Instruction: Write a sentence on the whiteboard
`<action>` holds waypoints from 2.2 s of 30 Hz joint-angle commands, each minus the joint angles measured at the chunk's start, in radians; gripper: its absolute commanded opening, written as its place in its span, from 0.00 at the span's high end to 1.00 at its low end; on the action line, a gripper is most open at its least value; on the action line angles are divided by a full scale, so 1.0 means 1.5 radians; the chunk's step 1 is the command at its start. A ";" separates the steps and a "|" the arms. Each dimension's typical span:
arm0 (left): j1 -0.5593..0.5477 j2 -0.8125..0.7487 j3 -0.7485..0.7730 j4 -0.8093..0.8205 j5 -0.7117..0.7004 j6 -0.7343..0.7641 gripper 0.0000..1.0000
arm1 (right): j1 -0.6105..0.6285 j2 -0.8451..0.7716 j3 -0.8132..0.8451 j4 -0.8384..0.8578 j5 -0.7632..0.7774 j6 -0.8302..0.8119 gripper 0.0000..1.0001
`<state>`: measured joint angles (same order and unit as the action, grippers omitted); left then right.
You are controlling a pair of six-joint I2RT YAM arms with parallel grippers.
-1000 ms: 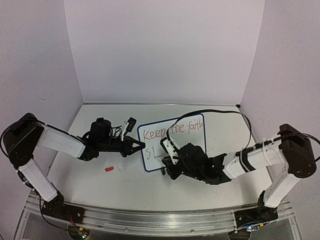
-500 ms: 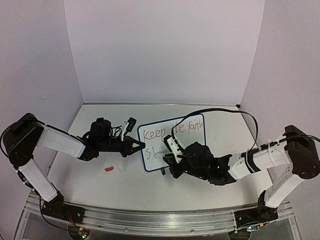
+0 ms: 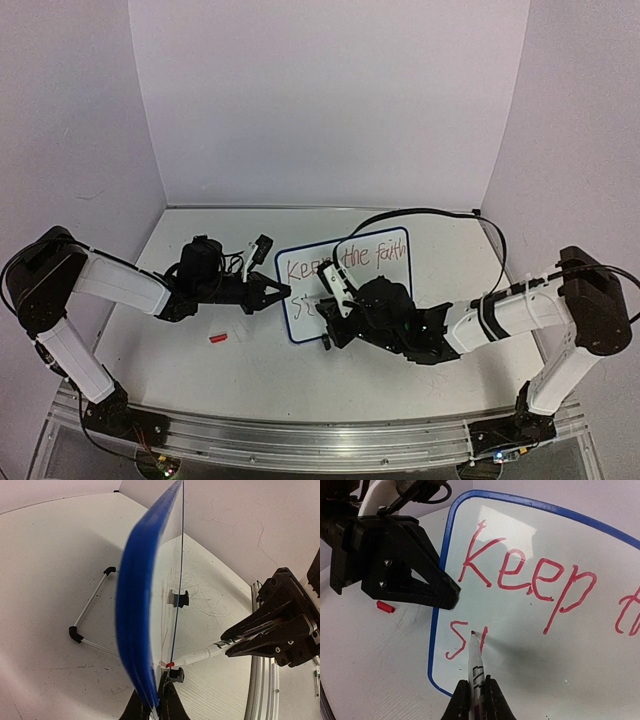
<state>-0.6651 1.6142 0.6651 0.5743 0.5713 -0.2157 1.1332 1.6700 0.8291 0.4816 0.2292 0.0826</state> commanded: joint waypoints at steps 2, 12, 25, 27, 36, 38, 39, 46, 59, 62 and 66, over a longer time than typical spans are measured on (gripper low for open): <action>0.013 -0.009 -0.010 -0.042 -0.119 0.052 1.00 | -0.001 0.014 0.027 -0.015 0.031 0.004 1.00; 0.013 -0.007 -0.008 -0.043 -0.119 0.052 1.00 | -0.001 0.007 0.022 -0.046 0.097 0.020 1.00; 0.013 -0.003 -0.007 -0.044 -0.128 0.045 1.00 | -0.002 -0.149 -0.078 0.018 0.008 -0.080 1.00; 0.013 -0.001 -0.005 -0.045 -0.132 0.041 1.00 | -0.002 -0.139 -0.064 0.022 -0.001 -0.092 1.00; 0.013 0.002 -0.003 -0.046 -0.151 0.010 1.00 | -0.002 -0.091 -0.039 0.030 -0.010 -0.082 0.99; 0.013 0.010 -0.001 -0.045 -0.160 -0.006 1.00 | -0.002 -0.092 -0.045 0.032 0.011 -0.075 0.96; 0.013 0.015 0.001 -0.046 -0.163 -0.013 1.00 | -0.002 -0.092 -0.046 0.031 0.023 -0.075 0.95; 0.013 0.026 0.003 -0.047 -0.168 -0.033 1.00 | -0.002 -0.084 -0.036 0.010 0.040 -0.045 1.00; 0.013 0.023 -0.002 -0.046 -0.167 -0.033 1.00 | 0.006 -0.067 -0.041 0.005 -0.046 -0.050 1.00; 0.013 0.023 0.000 -0.047 -0.167 -0.031 1.00 | 0.006 -0.066 -0.047 0.006 0.004 -0.041 1.00; 0.013 0.022 0.003 -0.046 -0.164 -0.026 1.00 | 0.006 -0.072 -0.059 0.018 0.041 -0.043 1.00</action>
<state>-0.6701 1.6211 0.6655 0.5774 0.5415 -0.2871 1.1390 1.5608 0.7525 0.4733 0.2249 0.0096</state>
